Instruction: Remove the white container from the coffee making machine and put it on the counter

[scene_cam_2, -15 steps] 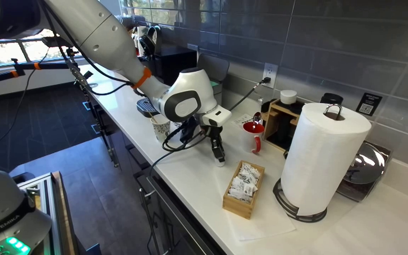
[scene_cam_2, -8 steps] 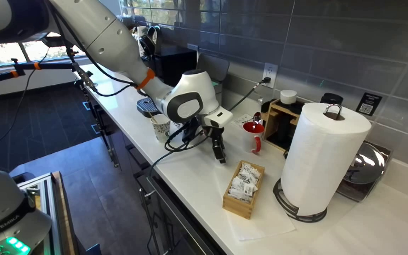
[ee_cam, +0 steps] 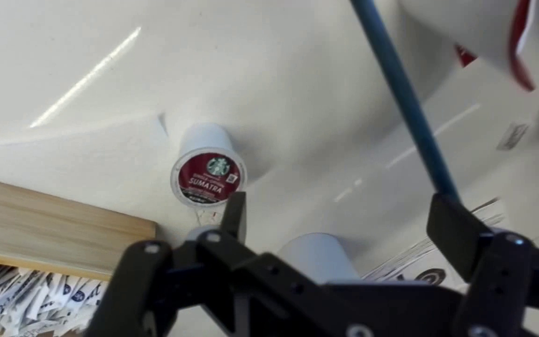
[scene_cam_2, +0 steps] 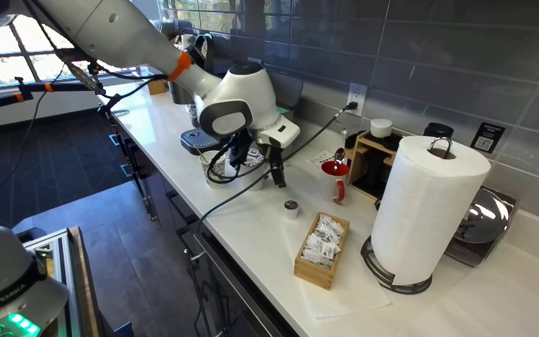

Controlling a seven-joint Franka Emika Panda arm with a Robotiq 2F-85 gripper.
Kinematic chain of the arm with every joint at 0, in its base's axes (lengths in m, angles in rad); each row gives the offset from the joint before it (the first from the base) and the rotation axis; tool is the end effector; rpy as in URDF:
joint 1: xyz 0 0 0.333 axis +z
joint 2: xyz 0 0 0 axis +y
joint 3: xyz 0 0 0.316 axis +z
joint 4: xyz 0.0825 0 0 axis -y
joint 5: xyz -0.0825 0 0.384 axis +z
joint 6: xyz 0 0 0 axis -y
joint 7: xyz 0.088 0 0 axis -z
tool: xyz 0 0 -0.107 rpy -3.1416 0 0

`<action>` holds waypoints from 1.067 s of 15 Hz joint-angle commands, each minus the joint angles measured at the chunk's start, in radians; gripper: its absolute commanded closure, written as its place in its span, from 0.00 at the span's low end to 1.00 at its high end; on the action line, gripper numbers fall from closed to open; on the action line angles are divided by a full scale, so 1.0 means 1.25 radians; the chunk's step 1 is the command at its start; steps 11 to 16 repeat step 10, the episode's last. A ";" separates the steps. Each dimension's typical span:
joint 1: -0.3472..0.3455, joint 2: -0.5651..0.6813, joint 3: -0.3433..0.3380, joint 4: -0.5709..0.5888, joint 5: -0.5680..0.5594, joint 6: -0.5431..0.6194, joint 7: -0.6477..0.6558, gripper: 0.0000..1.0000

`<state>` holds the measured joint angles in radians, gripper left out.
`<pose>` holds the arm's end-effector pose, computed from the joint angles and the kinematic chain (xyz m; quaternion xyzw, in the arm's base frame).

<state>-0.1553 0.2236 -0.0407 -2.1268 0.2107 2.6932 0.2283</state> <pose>0.5873 -0.1229 0.3400 -0.9404 0.2888 -0.1691 0.0595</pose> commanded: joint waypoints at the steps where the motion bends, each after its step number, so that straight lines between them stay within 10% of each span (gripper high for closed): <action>1: -0.077 -0.156 0.060 -0.109 0.082 -0.127 -0.214 0.00; 9: -0.022 -0.365 -0.136 -0.227 0.071 -0.355 -0.661 0.00; 16: -0.020 -0.336 -0.124 -0.198 0.044 -0.333 -0.560 0.00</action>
